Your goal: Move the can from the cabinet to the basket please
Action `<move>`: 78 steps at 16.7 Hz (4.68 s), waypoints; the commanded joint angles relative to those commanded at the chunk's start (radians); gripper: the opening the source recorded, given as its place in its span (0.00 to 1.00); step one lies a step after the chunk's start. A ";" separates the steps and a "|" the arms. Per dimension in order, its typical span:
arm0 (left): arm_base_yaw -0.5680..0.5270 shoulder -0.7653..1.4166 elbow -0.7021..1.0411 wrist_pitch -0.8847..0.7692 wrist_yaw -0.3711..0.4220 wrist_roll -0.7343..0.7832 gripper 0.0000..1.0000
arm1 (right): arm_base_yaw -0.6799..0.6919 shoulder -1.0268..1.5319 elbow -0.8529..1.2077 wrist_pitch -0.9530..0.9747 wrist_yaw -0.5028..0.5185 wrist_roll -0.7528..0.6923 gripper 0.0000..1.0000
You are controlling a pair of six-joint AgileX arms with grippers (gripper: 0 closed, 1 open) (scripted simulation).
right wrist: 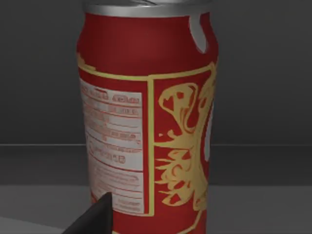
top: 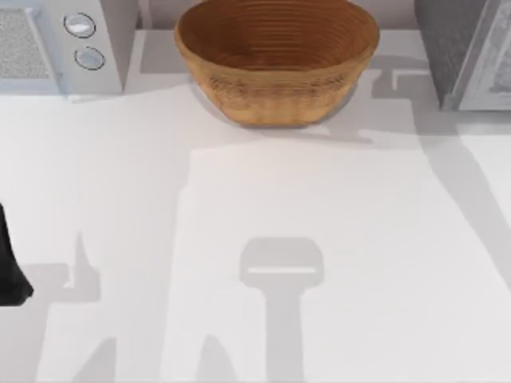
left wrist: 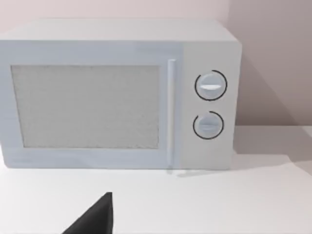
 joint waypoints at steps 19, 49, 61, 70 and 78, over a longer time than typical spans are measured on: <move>0.000 0.000 0.000 0.000 0.000 0.000 1.00 | 0.033 0.287 0.262 0.030 0.042 -0.002 1.00; 0.000 0.000 0.000 0.000 0.000 0.000 1.00 | 0.140 0.183 0.273 -0.085 0.151 -0.007 0.00; 0.000 0.000 0.000 0.000 0.000 0.000 1.00 | 0.371 -0.062 0.278 -0.346 0.376 -0.002 0.00; 0.000 0.000 0.000 0.000 0.000 0.000 1.00 | 0.256 -0.299 -0.077 -0.215 0.261 -0.007 0.00; 0.000 0.000 0.000 0.000 0.000 0.000 1.00 | 0.038 -0.766 -0.776 0.047 0.026 -0.010 0.00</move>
